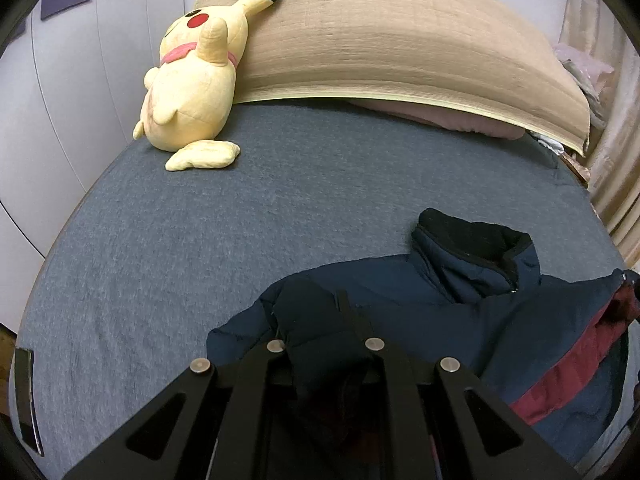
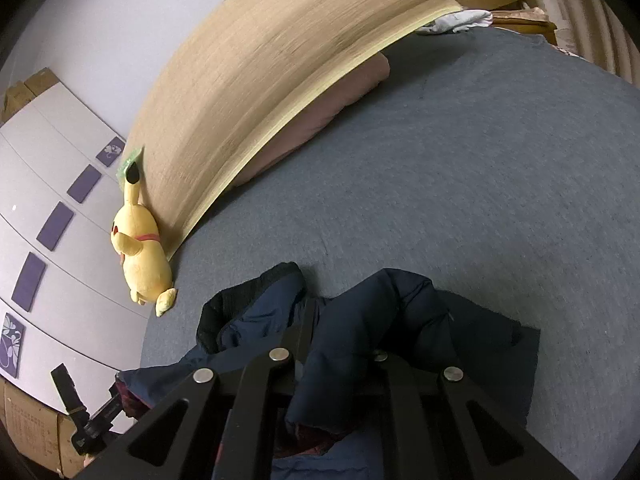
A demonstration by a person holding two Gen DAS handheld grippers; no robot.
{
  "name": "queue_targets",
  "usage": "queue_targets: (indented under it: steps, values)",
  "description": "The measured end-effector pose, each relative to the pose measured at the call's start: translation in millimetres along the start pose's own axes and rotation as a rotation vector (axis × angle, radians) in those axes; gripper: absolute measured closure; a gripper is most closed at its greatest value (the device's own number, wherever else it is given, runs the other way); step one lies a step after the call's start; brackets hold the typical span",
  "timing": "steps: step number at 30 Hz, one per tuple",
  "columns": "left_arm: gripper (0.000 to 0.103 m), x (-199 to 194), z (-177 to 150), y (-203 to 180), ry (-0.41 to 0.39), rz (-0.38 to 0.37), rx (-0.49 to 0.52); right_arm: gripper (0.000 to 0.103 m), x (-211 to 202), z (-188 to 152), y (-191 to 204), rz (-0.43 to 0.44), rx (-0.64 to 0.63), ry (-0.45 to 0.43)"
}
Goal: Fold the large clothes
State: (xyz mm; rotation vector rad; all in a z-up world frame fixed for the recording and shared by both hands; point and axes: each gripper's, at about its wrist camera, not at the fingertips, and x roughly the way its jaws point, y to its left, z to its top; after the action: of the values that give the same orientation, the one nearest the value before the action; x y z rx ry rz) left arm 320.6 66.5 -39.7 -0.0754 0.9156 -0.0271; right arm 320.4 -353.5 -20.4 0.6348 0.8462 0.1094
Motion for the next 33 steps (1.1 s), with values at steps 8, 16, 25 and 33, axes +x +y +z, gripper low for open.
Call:
queue_targets:
  steps: [8,16,25,33]
  values:
    - [0.094,13.4,9.3,2.3,0.016,0.011,0.001,0.094,17.2,12.6,3.4,-0.007,0.001,0.013]
    - [0.094,29.2,18.5,0.4,0.034,0.019,0.012,0.094,36.0,17.1,-6.1,-0.018,0.035,0.038]
    - [0.091,50.2,25.2,3.4,0.088,-0.008,-0.005,0.092,55.9,18.2,-25.9,-0.015,0.129,0.096]
    - [0.089,51.2,30.2,18.5,0.128,-0.107,-0.111,0.077,57.4,18.9,-31.5,0.018,0.187,0.114]
